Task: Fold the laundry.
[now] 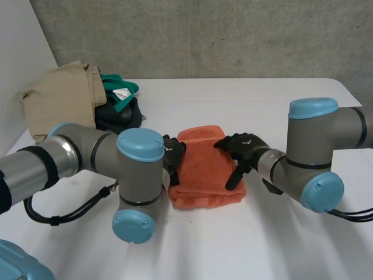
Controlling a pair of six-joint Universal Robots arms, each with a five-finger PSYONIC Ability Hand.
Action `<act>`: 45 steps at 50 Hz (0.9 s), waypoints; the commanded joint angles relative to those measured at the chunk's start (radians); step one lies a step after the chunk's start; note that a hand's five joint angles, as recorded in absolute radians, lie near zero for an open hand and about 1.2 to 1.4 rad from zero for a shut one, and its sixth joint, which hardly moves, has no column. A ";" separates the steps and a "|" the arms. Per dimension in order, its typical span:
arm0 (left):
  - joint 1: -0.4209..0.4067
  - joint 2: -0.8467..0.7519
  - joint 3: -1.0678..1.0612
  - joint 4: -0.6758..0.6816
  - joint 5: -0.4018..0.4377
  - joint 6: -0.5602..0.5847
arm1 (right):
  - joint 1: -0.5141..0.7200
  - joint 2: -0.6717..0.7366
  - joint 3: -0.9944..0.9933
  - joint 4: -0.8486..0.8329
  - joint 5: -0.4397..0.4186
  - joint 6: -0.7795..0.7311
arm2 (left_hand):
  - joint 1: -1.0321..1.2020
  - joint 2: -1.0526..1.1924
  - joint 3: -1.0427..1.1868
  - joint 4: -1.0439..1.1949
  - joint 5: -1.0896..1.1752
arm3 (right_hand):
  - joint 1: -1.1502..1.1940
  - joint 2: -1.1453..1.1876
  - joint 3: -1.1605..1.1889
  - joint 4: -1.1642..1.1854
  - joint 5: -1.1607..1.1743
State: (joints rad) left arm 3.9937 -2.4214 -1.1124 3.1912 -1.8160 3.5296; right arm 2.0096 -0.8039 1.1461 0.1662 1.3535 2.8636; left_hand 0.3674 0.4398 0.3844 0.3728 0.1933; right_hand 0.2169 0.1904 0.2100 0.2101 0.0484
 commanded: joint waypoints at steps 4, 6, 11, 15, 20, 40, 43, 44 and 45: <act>0.004 0.212 -0.015 0.084 0.021 0.003 | -0.032 -0.251 0.184 -0.150 0.104 0.003 | 0.037 -0.035 0.020 0.032 0.037 | -0.042 -0.016 -0.035 -0.036 -0.048; 0.013 0.261 -0.030 0.110 0.053 -0.012 | -0.048 -0.276 0.217 -0.180 0.124 0.026 | 0.034 -0.038 0.017 0.029 0.034 | -0.042 -0.016 -0.035 -0.036 -0.048; 0.064 0.335 -0.061 0.115 0.225 -0.043 | -0.083 -0.302 0.307 -0.191 0.153 0.129 | 0.031 -0.041 0.014 0.026 0.031 | -0.042 -0.016 -0.035 -0.036 -0.048; 0.096 0.383 -0.093 0.090 0.435 -0.116 | -0.083 -0.301 0.404 -0.194 0.135 0.251 | 0.031 -0.041 0.014 0.026 0.031 | -0.042 -0.016 -0.035 -0.036 -0.048; 0.151 0.410 -0.106 0.004 0.691 -0.287 | -0.078 -0.275 0.469 -0.249 0.073 0.307 | 0.037 -0.035 0.020 0.032 0.037 | -0.042 -0.016 -0.035 -0.036 -0.048; 0.162 0.440 -0.109 -0.002 0.781 -0.365 | 0.003 -0.113 0.414 -0.425 -0.010 0.387 | 0.081 0.009 0.064 0.076 0.081 | -0.042 -0.016 -0.035 -0.036 -0.048; 0.162 0.438 -0.110 -0.002 0.779 -0.365 | 0.027 -0.098 0.394 -0.430 -0.008 0.387 | 0.104 0.032 0.087 0.099 0.104 | -0.042 -0.016 -0.035 -0.036 -0.048; 0.162 0.438 -0.110 -0.002 0.776 -0.365 | 0.032 -0.094 0.388 -0.430 -0.007 0.387 | 0.107 0.035 0.090 0.102 0.107 | -0.042 -0.016 -0.035 -0.036 -0.048; 0.162 0.438 -0.110 -0.002 0.776 -0.365 | 0.035 -0.089 0.382 -0.430 -0.005 0.385 | 0.107 0.035 0.090 0.102 0.107 | -0.042 -0.016 -0.035 -0.036 -0.048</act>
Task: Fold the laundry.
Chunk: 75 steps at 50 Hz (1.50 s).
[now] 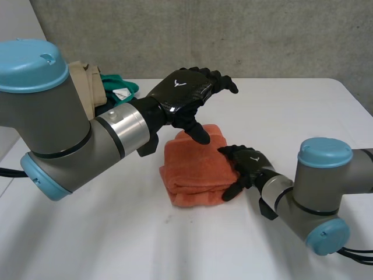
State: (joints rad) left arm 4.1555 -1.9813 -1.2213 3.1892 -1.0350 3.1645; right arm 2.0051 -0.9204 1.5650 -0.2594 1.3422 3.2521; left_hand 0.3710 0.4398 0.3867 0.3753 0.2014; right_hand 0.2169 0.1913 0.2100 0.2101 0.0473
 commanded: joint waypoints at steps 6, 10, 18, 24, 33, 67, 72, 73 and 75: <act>-0.001 -0.004 -0.007 0.000 -0.007 0.000 | 0.047 0.055 -0.066 -0.009 0.020 0.001 | 0.104 0.035 0.088 0.100 0.099 | 0.357 0.382 0.364 0.364 0.352; 0.000 -0.005 -0.012 0.000 -0.007 0.000 | 0.055 0.061 -0.094 -0.031 0.034 0.009 | 0.104 0.035 0.088 0.100 0.099 | 1.179 1.205 1.186 1.186 1.174; 0.002 0.001 -0.012 0.001 -0.007 0.002 | 0.029 0.080 -0.243 -0.040 0.110 0.121 | 0.104 0.035 0.088 0.100 0.099 | 1.179 1.205 1.186 1.186 1.174; 0.006 0.002 -0.006 0.006 -0.010 0.000 | -0.121 0.172 -0.420 -0.009 0.161 0.120 | 0.104 0.035 0.088 0.100 0.099 | 1.179 1.205 1.186 1.186 1.174; 0.006 0.027 0.005 0.006 -0.043 0.002 | -0.293 0.408 -0.842 0.095 0.245 0.090 | 0.098 0.029 0.082 0.094 0.093 | 1.179 1.205 1.186 1.186 1.174; -0.060 0.019 0.029 0.057 -0.092 0.000 | -0.603 0.557 -1.165 0.196 0.202 -0.084 | -0.197 -0.265 -0.212 -0.201 -0.201 | -0.042 -0.017 -0.035 -0.036 -0.047; -0.060 0.024 0.023 0.057 -0.091 0.000 | -0.614 0.424 -1.050 0.196 0.224 -0.129 | -0.197 -0.265 -0.212 -0.201 -0.201 | -0.042 -0.017 -0.035 -0.036 -0.047; -0.060 0.024 0.023 0.057 -0.092 0.000 | -0.609 0.370 -1.006 0.192 0.224 -0.147 | -0.197 -0.265 -0.212 -0.201 -0.201 | -0.042 -0.017 -0.035 -0.036 -0.047; -0.060 0.025 0.022 0.057 -0.092 0.000 | -0.608 0.313 -0.958 0.186 0.224 -0.179 | -0.197 -0.265 -0.212 -0.201 -0.201 | -0.042 -0.017 -0.035 -0.036 -0.047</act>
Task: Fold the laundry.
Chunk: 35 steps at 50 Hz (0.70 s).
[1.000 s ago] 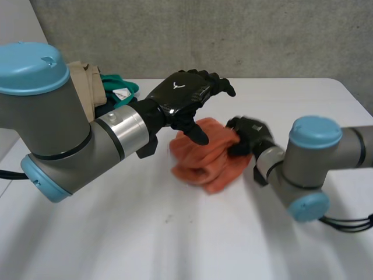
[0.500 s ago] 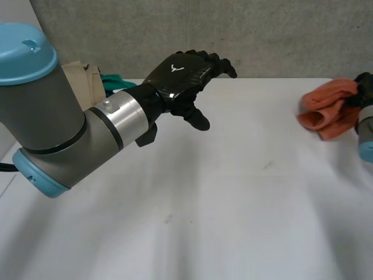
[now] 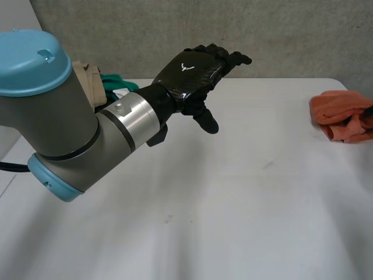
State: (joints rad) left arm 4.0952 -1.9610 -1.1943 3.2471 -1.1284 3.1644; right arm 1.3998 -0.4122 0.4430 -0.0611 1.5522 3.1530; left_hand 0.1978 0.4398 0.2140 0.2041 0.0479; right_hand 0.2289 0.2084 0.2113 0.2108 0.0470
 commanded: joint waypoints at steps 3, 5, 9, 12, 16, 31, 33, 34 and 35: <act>0.005 0.008 -0.005 0.000 -0.001 0.000 | 0.002 -0.315 0.256 -0.038 0.011 -0.163 | -0.023 -0.265 -0.040 -0.030 -0.048 | -0.054 -0.034 -0.037 -0.036 -0.047; 0.008 0.010 -0.002 0.002 -0.008 0.000 | 0.025 -0.411 0.352 -0.078 0.000 -0.236 | -0.023 -0.265 -0.040 -0.030 -0.048 | -0.054 -0.034 -0.037 -0.036 -0.047; 0.042 0.013 0.025 0.020 -0.097 0.005 | 0.131 -0.543 0.515 -0.152 -0.026 -0.324 | -0.023 -0.265 -0.040 -0.030 -0.048 | -0.054 -0.034 -0.037 -0.036 -0.047; 0.137 0.002 0.065 0.028 -0.232 0.022 | 0.258 -0.668 0.698 -0.265 -0.125 -0.409 | -0.023 -0.265 -0.040 -0.030 -0.048 | -0.054 -0.034 -0.037 -0.036 -0.047; 0.302 -0.056 0.122 0.029 -0.335 0.146 | 0.382 -0.813 0.985 -0.345 -0.317 -0.566 | 0.030 -0.212 0.014 0.024 0.005 | -0.054 -0.034 -0.037 -0.036 -0.047; 0.593 -0.510 0.355 0.059 -0.237 0.634 | 0.501 -0.916 1.350 -0.315 -0.362 -0.806 | 0.200 -0.042 0.184 0.194 0.175 | -0.054 -0.034 -0.037 -0.036 -0.047; 0.599 -0.529 0.367 0.065 -0.228 0.634 | 0.501 -0.916 1.369 -0.315 -0.360 -0.806 | 0.367 0.125 0.351 0.361 0.342 | -0.054 -0.034 -0.037 -0.036 -0.047; 0.597 -0.538 0.372 0.083 -0.217 0.632 | 0.502 -0.916 1.375 -0.315 -0.362 -0.806 | 0.760 0.518 0.744 0.754 0.736 | -0.054 -0.034 -0.037 -0.036 -0.047; 0.593 -0.539 0.372 0.098 -0.215 0.629 | 0.502 -0.916 1.378 -0.315 -0.360 -0.806 | 1.023 0.781 1.007 1.017 0.998 | -0.054 -0.034 -0.037 -0.036 -0.047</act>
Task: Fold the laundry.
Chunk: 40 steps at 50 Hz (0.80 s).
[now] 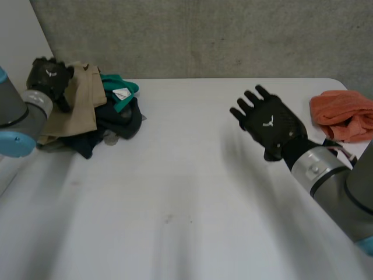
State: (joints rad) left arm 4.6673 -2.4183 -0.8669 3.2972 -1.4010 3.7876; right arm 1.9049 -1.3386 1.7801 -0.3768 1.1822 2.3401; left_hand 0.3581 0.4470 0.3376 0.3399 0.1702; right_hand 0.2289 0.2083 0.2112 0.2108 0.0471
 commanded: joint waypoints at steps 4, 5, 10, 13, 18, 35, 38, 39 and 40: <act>-0.022 -0.042 -0.004 0.159 0.033 -0.020 | -0.007 0.012 0.059 0.001 0.010 0.008 | 1.038 0.949 1.059 1.056 1.052 | -0.054 -0.034 -0.037 -0.036 -0.047; -0.038 -0.010 -0.026 0.185 0.027 -0.037 | -0.009 0.010 0.062 0.001 0.010 0.008 | 1.038 0.949 1.059 1.056 1.052 | -0.054 -0.034 -0.037 -0.036 -0.047; -0.120 0.278 -0.234 0.372 0.002 -0.208 | -0.049 -0.002 0.078 0.002 0.014 0.011 | 1.038 0.949 1.059 1.056 1.052 | -0.054 -0.034 -0.037 -0.036 -0.047; -0.183 0.390 -0.309 0.420 0.005 -0.296 | -0.058 -0.011 0.079 0.002 0.042 0.015 | 1.038 0.949 1.059 1.056 1.052 | -0.054 -0.034 -0.037 -0.036 -0.047; -0.314 0.479 -0.391 0.368 0.017 -0.399 | -0.078 -0.053 0.079 0.002 0.096 0.048 | 1.038 0.949 1.059 1.056 1.052 | -0.054 -0.034 -0.037 -0.036 -0.047; -0.605 0.220 -0.451 0.225 0.192 -0.422 | -0.285 -0.090 0.038 0.006 0.119 0.274 | 1.038 0.949 1.059 1.056 1.052 | -0.054 -0.034 -0.037 -0.036 -0.047; -0.621 0.263 -0.463 0.206 0.191 -0.436 | -0.291 -0.079 0.030 0.021 0.117 0.283 | 0.629 0.540 0.649 0.647 0.642 | -0.054 -0.034 -0.037 -0.036 -0.047; -0.621 0.292 -0.468 0.202 0.191 -0.436 | -0.290 -0.067 0.019 0.042 0.119 0.285 | 0.462 0.373 0.482 0.480 0.475 | -0.054 -0.034 -0.037 -0.036 -0.047; -0.622 0.359 -0.489 0.187 0.188 -0.437 | -0.287 -0.057 0.012 0.053 0.120 0.285 | 0.001 -0.088 0.021 0.019 0.014 | -0.054 -0.034 -0.037 -0.036 -0.047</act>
State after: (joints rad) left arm 4.0585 -2.1812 -1.3230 3.5213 -1.2016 3.3581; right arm 1.6262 -1.4279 1.8167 -0.3671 1.3034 2.6120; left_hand 0.9647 1.0146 1.0144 1.0300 0.8584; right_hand 0.2289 0.2083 0.2112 0.2108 0.0471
